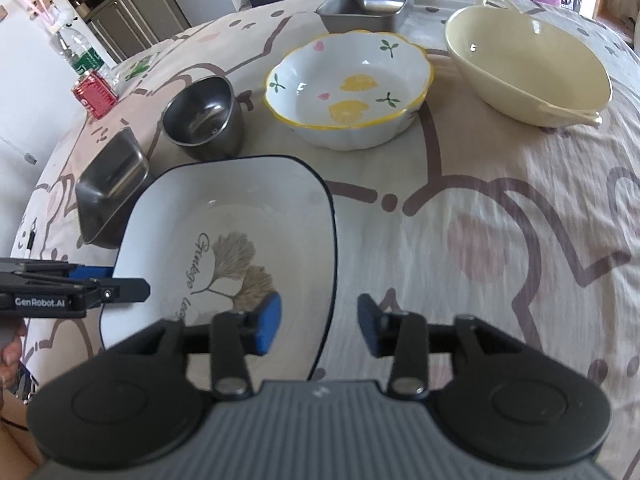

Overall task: Organize plates and bowls
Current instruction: 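Lower the white plate onto the cloth and open both grippers, then move the right gripper to the cream bowl and grasp its rim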

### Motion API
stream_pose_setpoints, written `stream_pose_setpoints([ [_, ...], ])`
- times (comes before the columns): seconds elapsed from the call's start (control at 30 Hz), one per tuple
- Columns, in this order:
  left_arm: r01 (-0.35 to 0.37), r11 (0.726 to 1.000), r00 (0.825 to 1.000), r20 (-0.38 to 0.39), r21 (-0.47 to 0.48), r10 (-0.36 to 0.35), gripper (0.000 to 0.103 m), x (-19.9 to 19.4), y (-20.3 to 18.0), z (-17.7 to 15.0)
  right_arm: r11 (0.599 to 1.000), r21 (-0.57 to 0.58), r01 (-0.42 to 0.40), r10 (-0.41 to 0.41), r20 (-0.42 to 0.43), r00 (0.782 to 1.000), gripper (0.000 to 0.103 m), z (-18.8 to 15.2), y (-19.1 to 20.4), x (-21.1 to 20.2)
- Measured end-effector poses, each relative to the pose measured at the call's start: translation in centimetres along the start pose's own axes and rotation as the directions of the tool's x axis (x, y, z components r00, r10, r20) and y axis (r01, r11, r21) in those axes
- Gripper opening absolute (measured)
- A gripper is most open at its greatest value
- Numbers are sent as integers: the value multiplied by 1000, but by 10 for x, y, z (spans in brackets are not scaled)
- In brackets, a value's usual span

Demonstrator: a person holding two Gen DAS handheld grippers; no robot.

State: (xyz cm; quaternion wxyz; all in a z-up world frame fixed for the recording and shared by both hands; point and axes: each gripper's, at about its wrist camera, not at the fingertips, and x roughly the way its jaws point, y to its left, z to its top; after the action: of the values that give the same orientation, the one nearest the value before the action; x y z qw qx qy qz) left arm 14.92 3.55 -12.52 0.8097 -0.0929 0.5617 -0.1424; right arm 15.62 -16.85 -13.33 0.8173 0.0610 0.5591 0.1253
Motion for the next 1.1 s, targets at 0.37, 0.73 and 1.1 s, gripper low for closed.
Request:
stream_pose_setpoints([
  [0.37, 29, 999, 995, 93, 24, -32, 103, -31, -8, -13, 1000, -2, -12, 12, 82, 997, 102, -13, 2, -21],
  [0.73, 54, 990, 952, 293, 133, -91, 103, -74, -48, 4, 1000, 14, 0, -4, 309, 951, 103, -12, -13, -82],
  [1.1, 97, 976, 906, 388, 196, -168, 103, -77, -96, 45, 937, 347, -32, -131, 437, 890, 103, 16, -89, -105],
])
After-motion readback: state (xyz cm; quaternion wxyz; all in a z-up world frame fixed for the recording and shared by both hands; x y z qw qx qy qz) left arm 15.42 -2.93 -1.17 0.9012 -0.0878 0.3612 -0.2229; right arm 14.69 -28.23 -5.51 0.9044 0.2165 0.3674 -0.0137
